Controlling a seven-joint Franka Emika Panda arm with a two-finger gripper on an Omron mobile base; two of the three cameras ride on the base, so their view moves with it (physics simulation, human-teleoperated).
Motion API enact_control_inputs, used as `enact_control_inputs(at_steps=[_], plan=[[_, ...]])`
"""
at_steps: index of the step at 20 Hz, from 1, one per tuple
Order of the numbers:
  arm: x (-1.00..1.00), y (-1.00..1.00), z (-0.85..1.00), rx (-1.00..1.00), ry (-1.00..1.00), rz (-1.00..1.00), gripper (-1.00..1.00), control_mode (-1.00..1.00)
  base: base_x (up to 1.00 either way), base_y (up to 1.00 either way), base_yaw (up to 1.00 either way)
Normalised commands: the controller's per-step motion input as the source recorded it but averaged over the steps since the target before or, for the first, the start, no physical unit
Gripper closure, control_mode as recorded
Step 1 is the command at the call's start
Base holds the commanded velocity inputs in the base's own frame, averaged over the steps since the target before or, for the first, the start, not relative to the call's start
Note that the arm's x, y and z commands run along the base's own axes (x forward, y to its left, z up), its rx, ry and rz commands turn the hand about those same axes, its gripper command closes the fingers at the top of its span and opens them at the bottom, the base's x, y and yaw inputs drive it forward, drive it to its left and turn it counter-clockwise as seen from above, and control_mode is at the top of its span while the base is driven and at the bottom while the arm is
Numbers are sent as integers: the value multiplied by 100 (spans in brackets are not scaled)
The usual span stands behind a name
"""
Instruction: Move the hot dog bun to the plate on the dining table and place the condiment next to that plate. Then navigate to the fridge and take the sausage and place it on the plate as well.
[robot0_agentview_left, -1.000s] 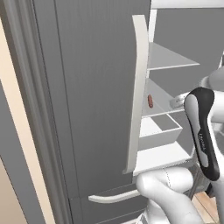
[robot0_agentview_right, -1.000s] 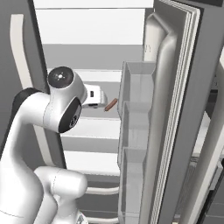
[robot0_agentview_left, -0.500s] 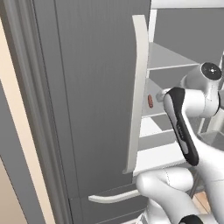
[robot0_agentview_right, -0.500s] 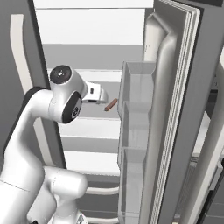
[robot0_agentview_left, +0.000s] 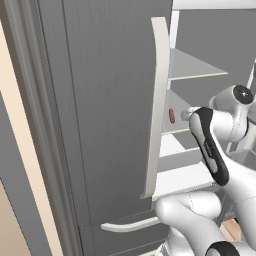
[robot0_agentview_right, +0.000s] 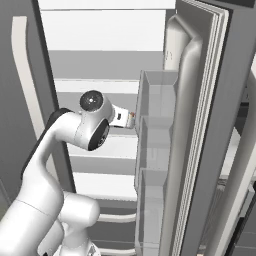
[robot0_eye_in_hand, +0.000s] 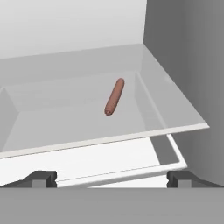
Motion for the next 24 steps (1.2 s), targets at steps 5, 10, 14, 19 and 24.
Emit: enact_control_inputs(at_steps=[5, 10, 14, 19, 24], plan=[[52, 0, -3, 0, 0, 0, -100, -100, 0, 0, 0], [49, 0, -4, 0, 1, 0, -100, -100, 0, 0, 0], [38, 0, -26, 0, 0, 0, -100, -100, 0, 0, 0], [35, 0, -35, 0, 0, -1, -100, -100, 0, 0, 0], [32, 0, -31, 0, 0, -1, -100, -100, 0, 0, 0]])
